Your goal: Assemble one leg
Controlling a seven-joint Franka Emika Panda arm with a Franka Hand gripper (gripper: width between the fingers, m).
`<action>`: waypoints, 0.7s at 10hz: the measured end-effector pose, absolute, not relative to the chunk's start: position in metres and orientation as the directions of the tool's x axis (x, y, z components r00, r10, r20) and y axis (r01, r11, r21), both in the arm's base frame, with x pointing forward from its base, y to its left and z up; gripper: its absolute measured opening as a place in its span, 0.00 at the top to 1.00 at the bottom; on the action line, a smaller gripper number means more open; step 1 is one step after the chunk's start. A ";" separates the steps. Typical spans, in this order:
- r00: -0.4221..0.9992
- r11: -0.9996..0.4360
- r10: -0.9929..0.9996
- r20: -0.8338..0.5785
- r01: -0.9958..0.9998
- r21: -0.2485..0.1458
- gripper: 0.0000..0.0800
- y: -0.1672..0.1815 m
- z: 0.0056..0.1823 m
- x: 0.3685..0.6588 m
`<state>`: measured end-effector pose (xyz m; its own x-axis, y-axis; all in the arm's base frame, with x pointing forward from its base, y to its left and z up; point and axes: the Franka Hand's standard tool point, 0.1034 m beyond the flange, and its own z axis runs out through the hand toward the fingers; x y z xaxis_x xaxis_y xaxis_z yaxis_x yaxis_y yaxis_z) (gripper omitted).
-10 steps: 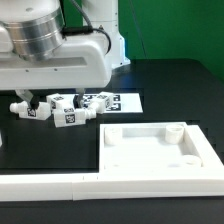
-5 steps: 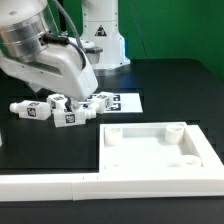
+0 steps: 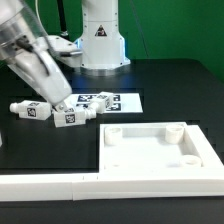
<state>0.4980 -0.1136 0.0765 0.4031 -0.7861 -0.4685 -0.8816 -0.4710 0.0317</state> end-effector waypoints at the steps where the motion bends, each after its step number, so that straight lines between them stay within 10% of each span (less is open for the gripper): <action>1: 0.388 -0.462 -0.784 -0.485 -0.886 0.037 0.19 -0.114 0.077 0.492; 7: 0.179 -0.414 -0.641 -0.747 -0.899 0.140 0.19 -0.119 0.049 0.439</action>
Offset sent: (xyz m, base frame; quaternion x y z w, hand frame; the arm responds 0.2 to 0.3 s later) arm 0.0000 0.0000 0.0000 0.0000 -0.1296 0.0000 0.9916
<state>0.4386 -0.1189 0.0492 0.1787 -0.6408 -0.7466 -0.8995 -0.4139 0.1400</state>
